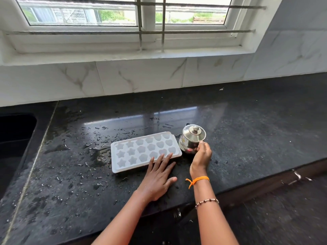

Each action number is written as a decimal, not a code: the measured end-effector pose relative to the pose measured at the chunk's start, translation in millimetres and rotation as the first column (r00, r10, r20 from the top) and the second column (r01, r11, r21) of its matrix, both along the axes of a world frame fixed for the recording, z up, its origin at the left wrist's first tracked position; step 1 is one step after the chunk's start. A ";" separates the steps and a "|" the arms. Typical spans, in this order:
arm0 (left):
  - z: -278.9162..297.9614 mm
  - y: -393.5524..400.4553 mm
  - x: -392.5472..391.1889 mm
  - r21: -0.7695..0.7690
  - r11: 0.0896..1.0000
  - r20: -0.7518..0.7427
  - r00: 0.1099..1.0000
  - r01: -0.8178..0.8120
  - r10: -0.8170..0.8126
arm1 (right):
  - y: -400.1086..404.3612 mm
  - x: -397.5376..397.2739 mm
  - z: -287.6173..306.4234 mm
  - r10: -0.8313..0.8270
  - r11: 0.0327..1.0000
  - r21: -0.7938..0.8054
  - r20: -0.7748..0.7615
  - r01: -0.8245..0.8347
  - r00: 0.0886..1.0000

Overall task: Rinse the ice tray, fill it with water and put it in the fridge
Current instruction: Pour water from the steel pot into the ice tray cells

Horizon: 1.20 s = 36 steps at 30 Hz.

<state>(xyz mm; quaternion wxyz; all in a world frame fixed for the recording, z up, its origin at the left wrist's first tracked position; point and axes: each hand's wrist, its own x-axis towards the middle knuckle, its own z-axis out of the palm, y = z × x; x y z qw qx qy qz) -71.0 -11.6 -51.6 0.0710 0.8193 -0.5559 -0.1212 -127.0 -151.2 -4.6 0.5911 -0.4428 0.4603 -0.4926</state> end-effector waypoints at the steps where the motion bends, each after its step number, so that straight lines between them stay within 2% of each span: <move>1: 1.4 0.4 0.5 -0.006 1.000 -0.013 1.000 0.000 0.000 | -0.9 -1.2 0.3 -0.001 1.000 -0.010 0.030 0.001 1.000; 8: 4.1 0.7 2.0 -0.103 0.995 -0.106 0.994 -0.020 0.009 | -1.6 1.7 23.2 0.071 0.997 -0.023 0.192 -0.068 0.979; 12: 4.7 6.2 5.9 -0.324 0.939 -0.220 0.974 -0.118 0.046 | 7.6 13.9 42.1 0.150 0.988 -0.079 0.268 -0.133 0.952; 16: -1.8 25.3 19.8 -0.446 0.862 -0.135 0.971 -0.239 0.199 | 21.9 28.0 50.5 0.261 0.965 -0.095 0.323 -0.243 0.910; 20: -4.5 51.1 38.5 -0.533 0.723 -0.145 0.889 -0.440 0.434 | 35.6 43.4 50.5 0.334 0.937 -0.040 0.394 -0.347 0.856; 23: -6.3 69.9 49.4 -0.514 0.676 -0.125 0.826 -0.528 0.550 | 44.5 53.7 49.2 0.382 0.912 -0.018 0.400 -0.409 0.833; 26: -11.3 87.3 57.9 -0.451 0.667 -0.122 0.781 -0.594 0.613 | 52.8 63.4 48.1 0.433 0.887 -0.016 0.376 -0.462 0.819; 31: -15.2 98.9 63.2 -0.362 0.688 -0.157 0.769 -0.629 0.620 | 60.0 74.3 45.7 0.498 0.860 -0.038 0.285 -0.509 0.819; 36: -14.4 94.9 63.9 -0.252 0.733 -0.089 0.770 -0.631 0.632 | 59.7 81.2 38.0 0.535 0.844 -0.047 0.124 -0.534 0.835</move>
